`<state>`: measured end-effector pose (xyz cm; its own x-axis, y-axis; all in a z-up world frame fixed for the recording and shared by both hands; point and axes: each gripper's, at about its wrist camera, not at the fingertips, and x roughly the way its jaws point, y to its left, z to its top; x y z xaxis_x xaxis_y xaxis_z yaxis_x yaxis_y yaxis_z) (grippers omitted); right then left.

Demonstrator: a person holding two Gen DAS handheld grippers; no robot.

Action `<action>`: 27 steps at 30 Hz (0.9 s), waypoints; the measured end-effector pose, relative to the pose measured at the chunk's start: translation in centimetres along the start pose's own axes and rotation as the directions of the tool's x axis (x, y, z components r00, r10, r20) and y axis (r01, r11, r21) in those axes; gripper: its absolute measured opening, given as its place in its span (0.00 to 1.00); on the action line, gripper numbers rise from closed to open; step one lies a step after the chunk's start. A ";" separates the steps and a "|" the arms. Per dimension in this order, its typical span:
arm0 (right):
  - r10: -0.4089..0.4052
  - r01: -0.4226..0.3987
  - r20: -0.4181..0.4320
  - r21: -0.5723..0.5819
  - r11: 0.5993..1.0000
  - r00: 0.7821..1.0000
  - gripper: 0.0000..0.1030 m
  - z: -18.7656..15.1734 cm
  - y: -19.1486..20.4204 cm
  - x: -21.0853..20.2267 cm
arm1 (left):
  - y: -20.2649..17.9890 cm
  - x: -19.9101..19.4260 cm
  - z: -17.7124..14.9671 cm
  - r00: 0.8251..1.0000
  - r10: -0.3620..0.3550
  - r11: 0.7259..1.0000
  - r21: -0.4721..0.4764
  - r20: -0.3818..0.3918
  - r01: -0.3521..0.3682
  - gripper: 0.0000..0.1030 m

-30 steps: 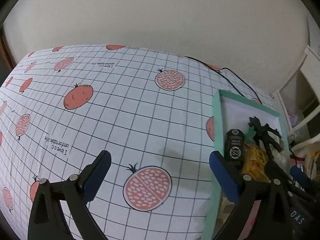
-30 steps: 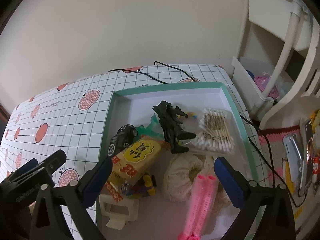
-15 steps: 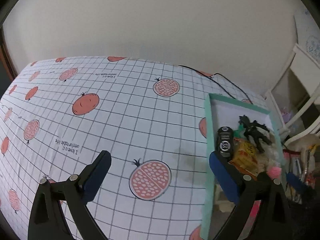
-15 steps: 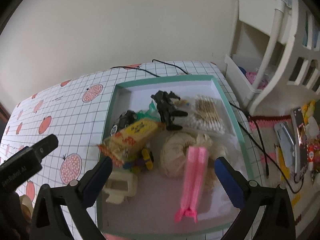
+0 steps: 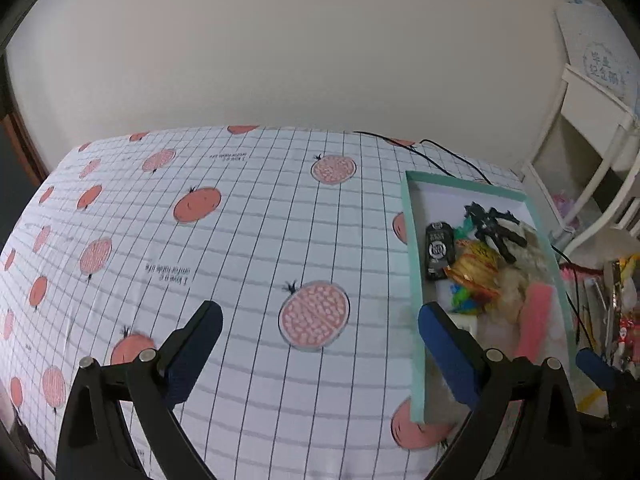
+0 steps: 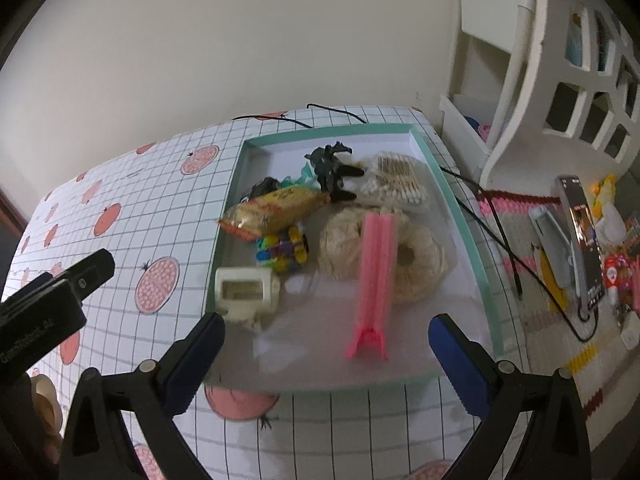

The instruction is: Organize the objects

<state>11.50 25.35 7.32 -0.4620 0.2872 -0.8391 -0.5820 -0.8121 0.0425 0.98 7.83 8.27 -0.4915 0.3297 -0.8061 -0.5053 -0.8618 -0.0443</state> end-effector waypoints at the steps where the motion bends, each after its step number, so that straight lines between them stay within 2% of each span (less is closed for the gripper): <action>1: 0.005 -0.005 -0.001 0.002 1.000 1.000 1.00 -0.4 0.0 -0.2 | 0.1 0.0 -0.2 1.000 0.002 1.000 -0.007 -0.006 -0.002 0.96; 17: 0.002 -0.002 -0.014 0.001 1.000 1.000 1.00 -5.2 -0.4 -2.4 | 1.0 -2.9 -6.1 0.997 0.004 1.000 0.016 -0.082 -0.003 0.96; 27: -0.011 0.010 -0.027 -0.024 1.000 1.000 1.00 -7.3 -0.5 -3.1 | 0.2 -3.6 -8.6 0.998 0.012 0.999 0.052 -0.067 -0.009 0.96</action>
<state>18.10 21.12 5.93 -0.4375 0.2824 -0.8537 -0.5706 -0.8210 0.0208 8.75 3.18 6.12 -0.4489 0.2925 -0.8443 -0.5373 -0.8433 -0.0065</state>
